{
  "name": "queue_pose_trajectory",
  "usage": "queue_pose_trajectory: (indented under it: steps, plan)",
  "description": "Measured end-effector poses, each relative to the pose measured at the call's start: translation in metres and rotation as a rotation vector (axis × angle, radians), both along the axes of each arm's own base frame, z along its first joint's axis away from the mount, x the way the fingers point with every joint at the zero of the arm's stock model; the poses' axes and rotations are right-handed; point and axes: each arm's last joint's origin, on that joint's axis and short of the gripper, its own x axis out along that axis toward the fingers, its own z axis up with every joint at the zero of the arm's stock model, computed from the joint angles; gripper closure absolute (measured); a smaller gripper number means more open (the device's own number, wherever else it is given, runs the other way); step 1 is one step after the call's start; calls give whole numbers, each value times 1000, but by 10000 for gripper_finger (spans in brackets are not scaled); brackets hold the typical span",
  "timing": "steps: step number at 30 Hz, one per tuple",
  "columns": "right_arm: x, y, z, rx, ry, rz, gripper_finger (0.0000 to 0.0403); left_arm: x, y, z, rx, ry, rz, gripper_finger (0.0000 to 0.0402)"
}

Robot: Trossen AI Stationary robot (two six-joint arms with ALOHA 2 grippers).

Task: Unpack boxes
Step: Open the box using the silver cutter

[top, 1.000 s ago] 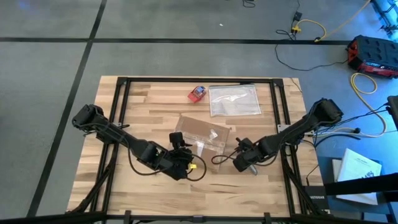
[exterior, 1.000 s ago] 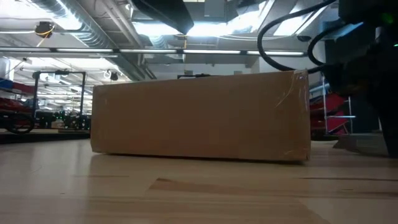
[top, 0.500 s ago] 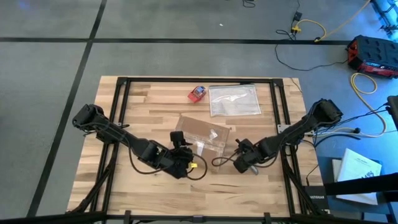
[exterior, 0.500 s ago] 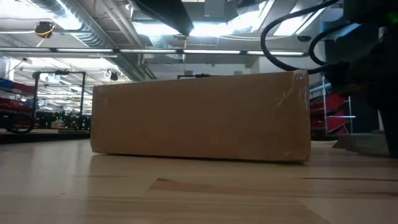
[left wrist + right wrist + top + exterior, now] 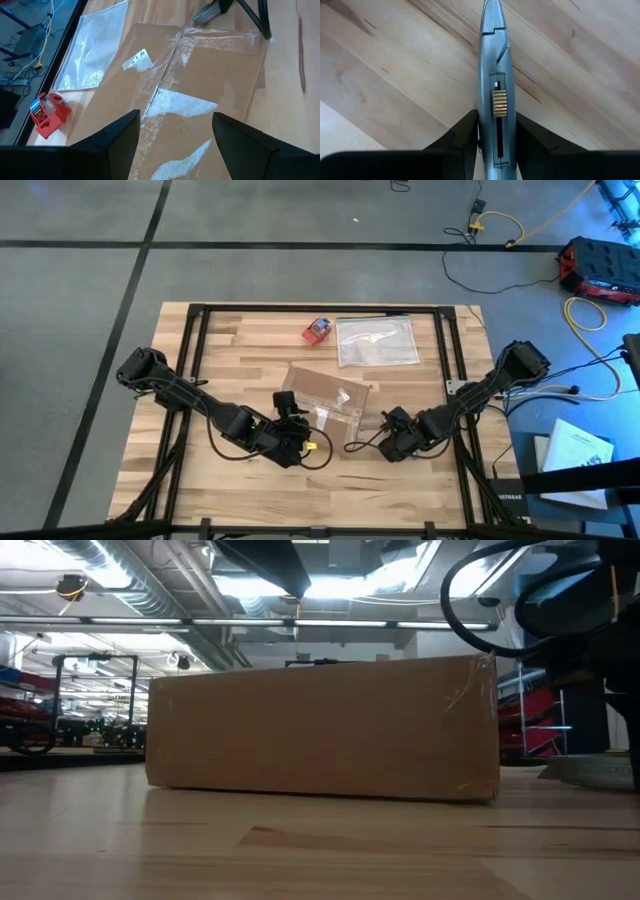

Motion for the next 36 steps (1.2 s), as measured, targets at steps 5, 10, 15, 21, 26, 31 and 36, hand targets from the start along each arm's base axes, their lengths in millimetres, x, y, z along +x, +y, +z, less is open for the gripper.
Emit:
queue_pose_trajectory:
  steps: [5, 10, 15, 21, 26, 31, 36]
  plan:
    - [-2, 2, 0, -5, 2, 12, 306, 0, 0, 0, 0, 0, 0, 167]
    - [-10, 9, -1, -52, -9, 22, 306, 0, 0, 0, 0, 0, 0, 167]
    - [-19, 18, -1, -104, -49, 18, 306, 0, 0, 0, 0, 1, 0, 167]
    - [-27, 24, -1, -146, -83, -1, 306, 0, 0, 0, 0, 1, 0, 167]
    - [-32, 30, -6, -205, -117, -5, 305, 0, 0, 0, 1, 2, 0, 167]
    - [-36, 35, -9, -243, -159, -15, 305, 0, 0, -1, 2, 4, 0, 167]
    - [-38, 38, -11, -272, -211, -32, 305, 0, 0, -1, -1, 5, -2, 167]
